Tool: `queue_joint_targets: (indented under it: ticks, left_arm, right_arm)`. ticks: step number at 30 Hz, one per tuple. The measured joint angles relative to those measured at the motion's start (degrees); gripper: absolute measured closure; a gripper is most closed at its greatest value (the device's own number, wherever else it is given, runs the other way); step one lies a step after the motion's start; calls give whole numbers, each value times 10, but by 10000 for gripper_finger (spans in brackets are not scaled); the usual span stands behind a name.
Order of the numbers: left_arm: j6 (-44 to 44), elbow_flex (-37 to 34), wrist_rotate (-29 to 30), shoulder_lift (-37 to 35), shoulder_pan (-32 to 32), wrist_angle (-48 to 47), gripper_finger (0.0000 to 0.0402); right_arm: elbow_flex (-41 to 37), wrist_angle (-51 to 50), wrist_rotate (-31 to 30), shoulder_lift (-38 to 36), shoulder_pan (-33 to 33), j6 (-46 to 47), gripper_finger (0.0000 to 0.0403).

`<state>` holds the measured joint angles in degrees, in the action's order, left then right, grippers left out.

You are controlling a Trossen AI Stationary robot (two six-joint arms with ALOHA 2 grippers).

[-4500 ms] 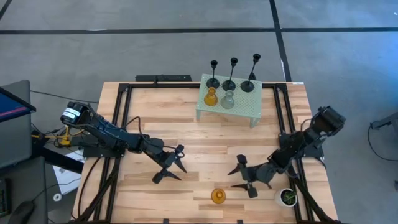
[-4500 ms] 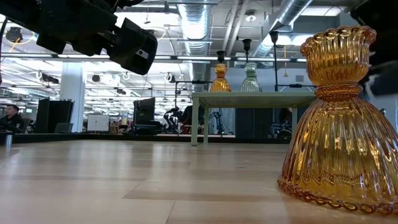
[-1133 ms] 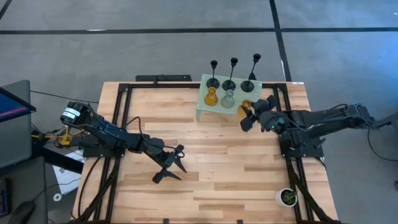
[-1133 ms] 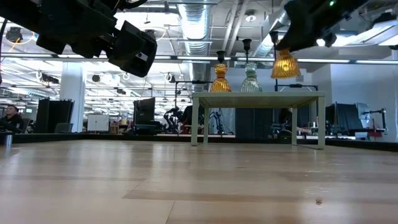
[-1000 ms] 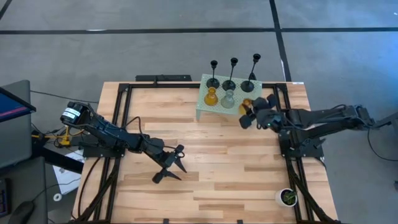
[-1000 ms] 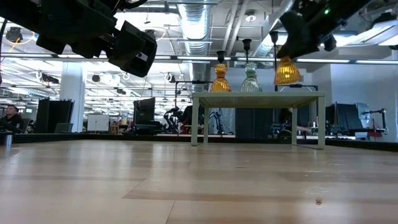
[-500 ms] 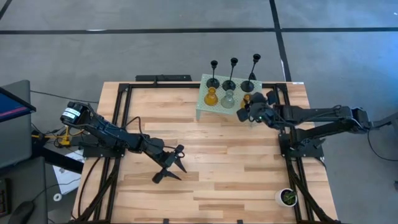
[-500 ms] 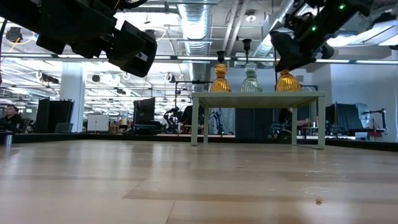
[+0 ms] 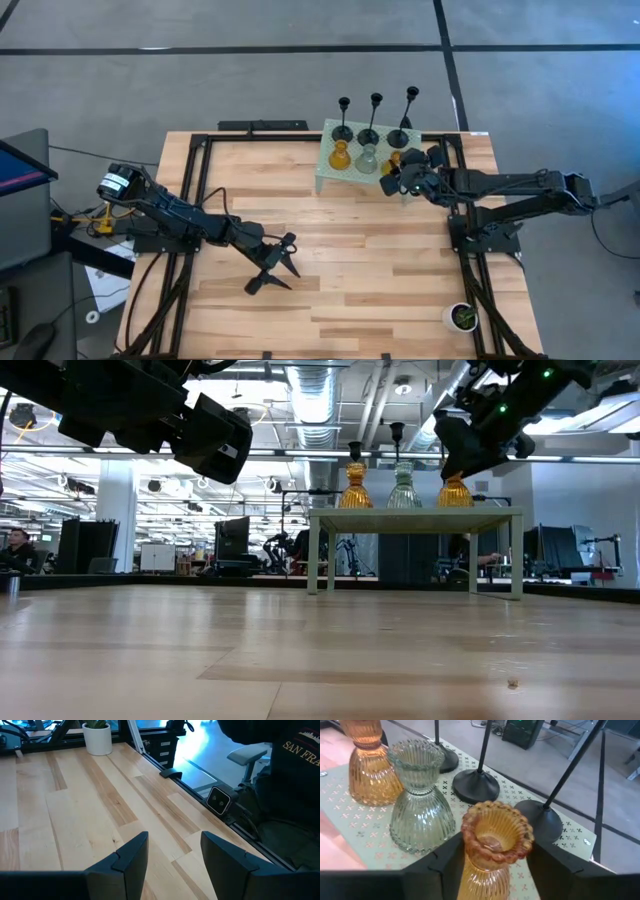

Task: Pick & Place candle stick holders
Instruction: Put the orange glass candle holder on the shelf

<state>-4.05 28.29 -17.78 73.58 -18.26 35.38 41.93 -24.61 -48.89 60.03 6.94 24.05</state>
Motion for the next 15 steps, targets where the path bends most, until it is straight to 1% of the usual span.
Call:
queue_joint_targets:
  ticks: [3,6,10,15]
  left_arm:
    - [0,0,0,0,0,0,220]
    - [0,0,0,0,0,0,220]
    - [0,0,0,0,0,0,220]
    - [0,0,0,0,0,0,220]
  right_arm:
    - [0,1,-1,0,0,0,191]
    - [0,0,-3,0,0,0,186]
    - [0,0,-5,-1,0,-1,198]
    - [0,0,-5,-1,0,-1,230]
